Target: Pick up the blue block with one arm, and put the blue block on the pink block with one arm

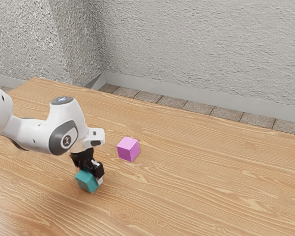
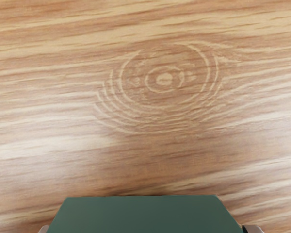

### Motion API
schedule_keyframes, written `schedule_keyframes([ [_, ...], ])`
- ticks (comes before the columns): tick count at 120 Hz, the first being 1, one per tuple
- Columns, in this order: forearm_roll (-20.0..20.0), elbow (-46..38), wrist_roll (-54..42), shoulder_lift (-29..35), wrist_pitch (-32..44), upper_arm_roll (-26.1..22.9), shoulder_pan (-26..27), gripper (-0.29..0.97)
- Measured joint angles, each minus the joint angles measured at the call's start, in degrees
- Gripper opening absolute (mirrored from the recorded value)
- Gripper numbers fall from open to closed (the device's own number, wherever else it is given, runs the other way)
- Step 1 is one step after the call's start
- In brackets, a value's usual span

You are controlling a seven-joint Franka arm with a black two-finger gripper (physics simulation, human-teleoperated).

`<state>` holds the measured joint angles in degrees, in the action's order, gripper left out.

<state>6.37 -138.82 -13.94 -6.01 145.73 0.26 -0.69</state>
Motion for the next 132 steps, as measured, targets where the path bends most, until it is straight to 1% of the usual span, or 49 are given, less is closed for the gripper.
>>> schedule_keyframes([
  [38,-0.9,5.0,1.4,-0.5,-3.6,0.1,0.0,0.27],
  [65,-1.5,11.9,2.7,-1.4,-7.8,0.0,0.0,0.23],
  [82,-1.2,21.5,3.4,-6.2,-11.9,0.0,0.0,0.21],
  [101,1.1,32.3,3.7,-12.8,-17.6,0.2,-0.1,0.22],
  [116,3.1,38.3,3.8,-17.2,-22.2,0.8,-0.2,0.21],
  [132,4.0,42.8,3.7,-19.6,-26.4,1.0,-0.2,0.20],
])
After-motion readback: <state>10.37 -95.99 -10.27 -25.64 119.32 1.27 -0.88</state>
